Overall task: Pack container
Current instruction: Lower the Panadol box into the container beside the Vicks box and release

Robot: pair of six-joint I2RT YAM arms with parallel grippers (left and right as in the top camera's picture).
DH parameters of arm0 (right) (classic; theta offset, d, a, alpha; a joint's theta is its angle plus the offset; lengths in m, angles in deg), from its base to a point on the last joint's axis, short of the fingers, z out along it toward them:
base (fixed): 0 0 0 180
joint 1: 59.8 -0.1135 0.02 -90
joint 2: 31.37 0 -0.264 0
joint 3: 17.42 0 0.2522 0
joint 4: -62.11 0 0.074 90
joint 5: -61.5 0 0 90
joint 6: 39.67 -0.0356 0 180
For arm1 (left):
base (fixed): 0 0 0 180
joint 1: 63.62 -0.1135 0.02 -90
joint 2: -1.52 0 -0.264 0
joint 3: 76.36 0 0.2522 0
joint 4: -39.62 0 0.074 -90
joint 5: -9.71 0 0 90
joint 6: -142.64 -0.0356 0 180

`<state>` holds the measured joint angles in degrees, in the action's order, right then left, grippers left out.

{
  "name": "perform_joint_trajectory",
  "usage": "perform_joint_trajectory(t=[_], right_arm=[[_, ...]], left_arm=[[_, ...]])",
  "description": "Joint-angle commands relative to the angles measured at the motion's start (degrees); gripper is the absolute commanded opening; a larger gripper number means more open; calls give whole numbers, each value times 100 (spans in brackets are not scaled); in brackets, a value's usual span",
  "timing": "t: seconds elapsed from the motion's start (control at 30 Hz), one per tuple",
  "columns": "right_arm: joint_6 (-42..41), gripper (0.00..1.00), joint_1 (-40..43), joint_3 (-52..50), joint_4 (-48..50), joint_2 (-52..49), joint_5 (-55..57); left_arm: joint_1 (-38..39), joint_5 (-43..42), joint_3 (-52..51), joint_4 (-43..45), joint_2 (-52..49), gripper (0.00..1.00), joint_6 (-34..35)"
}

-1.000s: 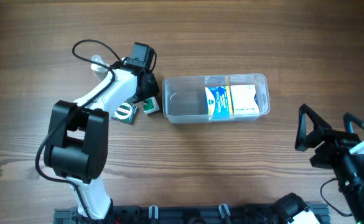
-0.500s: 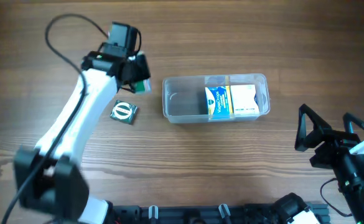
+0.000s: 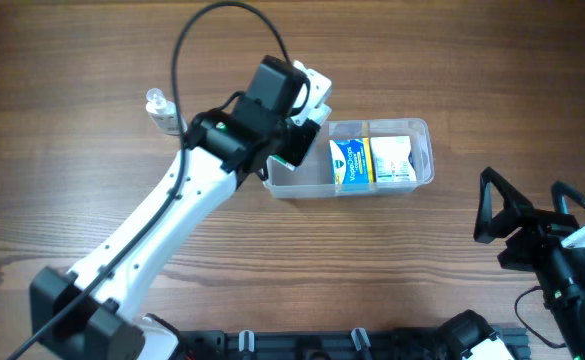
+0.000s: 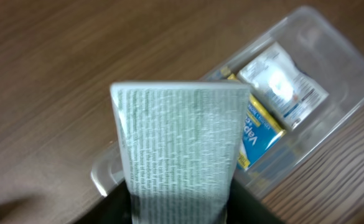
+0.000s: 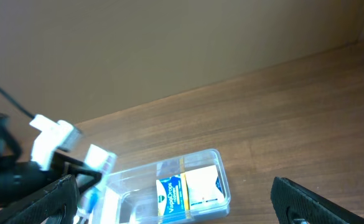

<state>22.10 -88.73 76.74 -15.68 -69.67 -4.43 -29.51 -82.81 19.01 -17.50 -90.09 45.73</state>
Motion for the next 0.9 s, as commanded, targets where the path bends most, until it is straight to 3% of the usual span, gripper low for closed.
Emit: perform_joint_trajectory(t=[0.0, 0.2, 0.33, 0.4, 0.57, 0.67, 0.77, 0.87], right_arm=[[83, 100, 24, 15, 9, -11, 96], [83, 100, 24, 15, 9, -11, 96], [83, 100, 24, 15, 9, -11, 96], [83, 100, 24, 15, 9, -11, 96], [83, 100, 24, 15, 9, -11, 96], [83, 100, 24, 15, 9, -11, 96], [85, 100, 24, 15, 9, -11, 96], [83, 100, 24, 15, 9, -11, 96]], left_arm=[[-17, 107, -33, -20, -505, 46, -1226], [-20, 173, -33, 26, -1073, 38, -2120], [-20, 387, -33, 68, -1202, 37, -2085], [-17, 369, -33, 66, -1176, 43, -1943], [-9, -505, -33, -7, -1200, 46, -1945], [-9, -723, -33, 4, -1222, 38, -1576], [-9, -730, -33, -131, -1224, 9, -1045], [-9, -732, -39, -330, -1231, 13, -901]])
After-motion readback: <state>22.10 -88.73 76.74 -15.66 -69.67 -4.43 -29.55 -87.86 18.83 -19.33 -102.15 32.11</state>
